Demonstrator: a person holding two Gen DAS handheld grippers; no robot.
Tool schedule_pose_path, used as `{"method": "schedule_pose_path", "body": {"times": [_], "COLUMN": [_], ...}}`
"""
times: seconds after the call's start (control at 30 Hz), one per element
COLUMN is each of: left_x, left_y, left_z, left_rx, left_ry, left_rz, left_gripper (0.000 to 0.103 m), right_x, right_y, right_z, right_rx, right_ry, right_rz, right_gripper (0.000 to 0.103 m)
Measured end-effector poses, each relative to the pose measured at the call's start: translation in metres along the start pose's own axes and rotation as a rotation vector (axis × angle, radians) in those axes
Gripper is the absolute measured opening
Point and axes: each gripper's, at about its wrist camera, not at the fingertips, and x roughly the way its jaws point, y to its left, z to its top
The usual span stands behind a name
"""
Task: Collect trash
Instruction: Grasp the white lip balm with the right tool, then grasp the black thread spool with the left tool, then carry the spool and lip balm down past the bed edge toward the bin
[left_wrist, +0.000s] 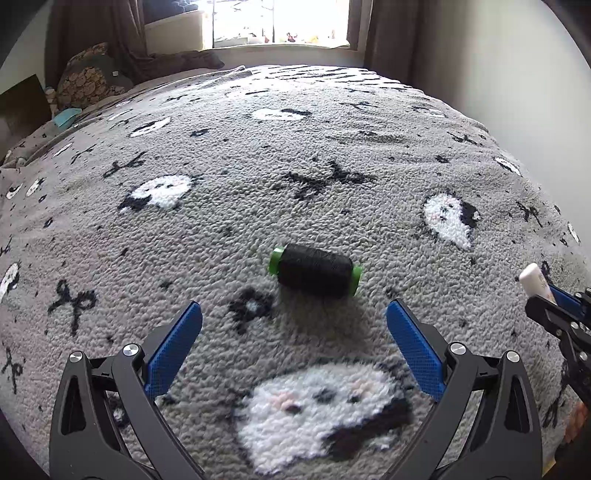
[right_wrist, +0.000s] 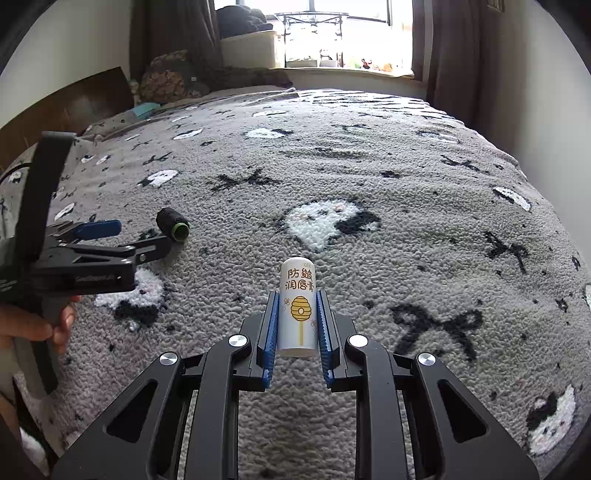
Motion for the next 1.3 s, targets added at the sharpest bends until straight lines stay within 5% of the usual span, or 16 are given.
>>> {"method": "schedule_pose_path", "body": {"times": [0.17,0.37,0.57,0.87,1.3], "left_x": [0.022,0.03,0.01,-0.08,-0.24], "left_y": [-0.006,-0.01,-0.014,-0.029,-0.05], "left_z": [0.01,0.014,0.003,-0.041,-0.103], "left_rx": [0.008,0.007,0.007,0.08,0.14], "left_ry": [0.016,0.029,0.03,-0.026,-0.223], "left_rz": [0.013,0.004,0.001,-0.009,-0.066], "left_gripper": [0.089,0.055,0.053,0.053,0.053], "right_x": [-0.011,-0.01,-0.018,-0.068,-0.197], "right_y": [-0.003,-0.003,0.0,0.005,0.039], "right_z": [-0.006,-0.016,-0.022,-0.044,-0.079], "right_rx": [-0.017,-0.034,-0.046,-0.049,-0.089], "right_ry": [-0.009,0.014,0.008,-0.052,-0.237], "right_rz": [0.009,0.01,-0.02,-0.062,-0.069], "right_gripper": [0.021,0.021,0.021,0.021,0.021]}}
